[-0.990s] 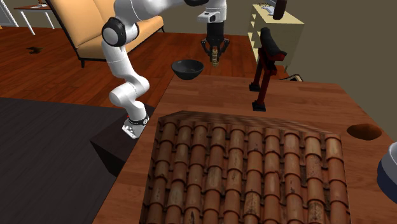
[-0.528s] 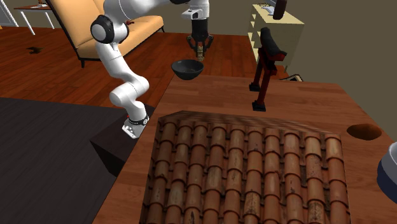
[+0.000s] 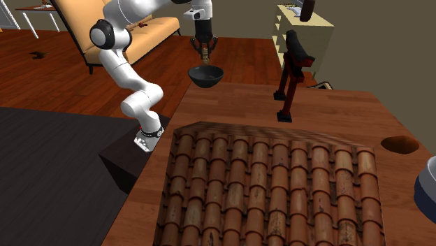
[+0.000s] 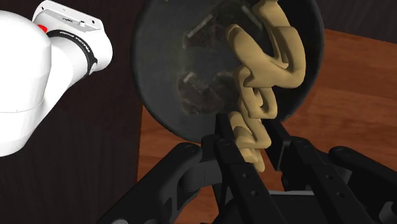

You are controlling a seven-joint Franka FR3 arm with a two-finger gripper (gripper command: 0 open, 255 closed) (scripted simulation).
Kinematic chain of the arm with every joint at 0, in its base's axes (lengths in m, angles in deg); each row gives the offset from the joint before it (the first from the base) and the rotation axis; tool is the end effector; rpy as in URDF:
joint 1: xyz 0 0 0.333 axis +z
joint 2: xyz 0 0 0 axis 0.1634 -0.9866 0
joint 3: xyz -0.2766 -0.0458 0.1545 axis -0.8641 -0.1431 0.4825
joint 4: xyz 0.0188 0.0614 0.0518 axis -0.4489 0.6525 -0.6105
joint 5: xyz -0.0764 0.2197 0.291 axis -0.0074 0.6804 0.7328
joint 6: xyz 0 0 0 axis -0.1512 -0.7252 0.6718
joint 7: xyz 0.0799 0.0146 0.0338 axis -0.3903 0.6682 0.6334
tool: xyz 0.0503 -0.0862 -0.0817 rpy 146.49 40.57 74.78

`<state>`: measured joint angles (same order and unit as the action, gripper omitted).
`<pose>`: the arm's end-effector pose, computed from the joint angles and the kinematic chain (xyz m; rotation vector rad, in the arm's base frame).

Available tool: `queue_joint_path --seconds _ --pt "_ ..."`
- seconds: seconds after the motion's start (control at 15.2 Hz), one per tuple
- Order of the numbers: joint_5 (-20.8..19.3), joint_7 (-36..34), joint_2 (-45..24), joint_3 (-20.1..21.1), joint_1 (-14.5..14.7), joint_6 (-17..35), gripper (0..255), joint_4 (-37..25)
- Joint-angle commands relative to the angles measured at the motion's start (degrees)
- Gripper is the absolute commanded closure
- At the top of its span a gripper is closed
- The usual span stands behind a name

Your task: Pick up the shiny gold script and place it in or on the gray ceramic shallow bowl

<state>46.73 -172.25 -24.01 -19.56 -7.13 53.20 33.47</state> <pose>0.2356 0.2274 0.6829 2.7140 -1.5585 0.1105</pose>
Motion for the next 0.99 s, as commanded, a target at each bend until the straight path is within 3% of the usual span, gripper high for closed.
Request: queue_joint_path --seconds 0.0,0.73,0.92 --pt "0.43 0.14 1.49 -0.14 0.40 0.98 255 2.48" --pt "1.93 0.78 5.46 0.60 1.55 8.48 255 13.86" --pt "1.99 0.80 5.58 0.64 1.58 8.74 255 14.23"
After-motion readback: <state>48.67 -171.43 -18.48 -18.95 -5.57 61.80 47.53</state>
